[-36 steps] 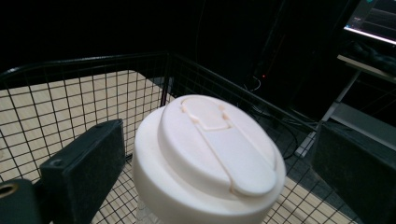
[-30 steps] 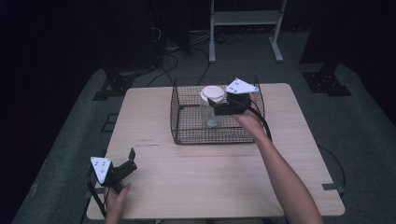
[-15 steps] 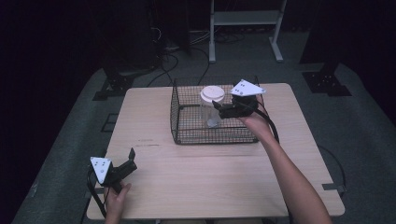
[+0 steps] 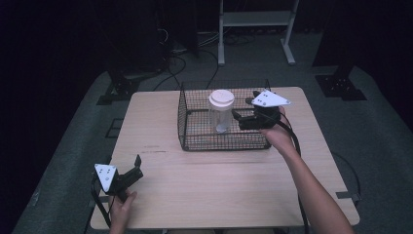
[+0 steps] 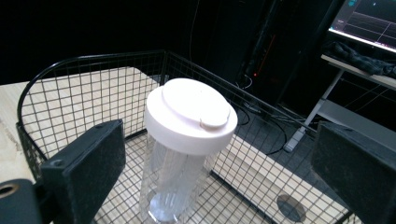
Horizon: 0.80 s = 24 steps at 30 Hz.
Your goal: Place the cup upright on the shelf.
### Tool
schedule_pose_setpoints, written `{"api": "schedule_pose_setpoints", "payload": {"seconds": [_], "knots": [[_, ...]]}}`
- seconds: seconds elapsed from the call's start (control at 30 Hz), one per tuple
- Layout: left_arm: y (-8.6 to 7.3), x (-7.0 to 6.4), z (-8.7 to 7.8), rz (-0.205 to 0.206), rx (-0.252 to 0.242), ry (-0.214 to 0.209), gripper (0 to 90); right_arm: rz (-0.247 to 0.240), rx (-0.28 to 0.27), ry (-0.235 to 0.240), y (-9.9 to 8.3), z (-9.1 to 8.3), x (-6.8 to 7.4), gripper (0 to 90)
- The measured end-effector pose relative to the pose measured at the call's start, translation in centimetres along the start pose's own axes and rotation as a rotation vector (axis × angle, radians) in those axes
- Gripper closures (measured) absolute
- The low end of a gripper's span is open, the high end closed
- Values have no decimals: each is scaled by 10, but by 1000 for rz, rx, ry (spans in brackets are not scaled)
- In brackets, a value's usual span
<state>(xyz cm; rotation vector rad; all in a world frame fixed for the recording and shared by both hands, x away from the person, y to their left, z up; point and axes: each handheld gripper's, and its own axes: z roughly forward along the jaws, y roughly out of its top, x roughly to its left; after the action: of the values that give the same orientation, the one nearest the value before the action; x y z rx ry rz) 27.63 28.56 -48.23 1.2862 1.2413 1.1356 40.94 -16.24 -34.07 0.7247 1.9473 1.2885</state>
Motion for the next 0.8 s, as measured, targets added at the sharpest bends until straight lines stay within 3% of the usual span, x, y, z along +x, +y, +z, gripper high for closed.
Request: {"api": "schedule_pose_setpoints", "payload": {"seconds": [0.8], "knots": [[0, -1, 0, 3, -2, 1, 0, -28, -7, 17, -21, -36, 9, 27]]}}
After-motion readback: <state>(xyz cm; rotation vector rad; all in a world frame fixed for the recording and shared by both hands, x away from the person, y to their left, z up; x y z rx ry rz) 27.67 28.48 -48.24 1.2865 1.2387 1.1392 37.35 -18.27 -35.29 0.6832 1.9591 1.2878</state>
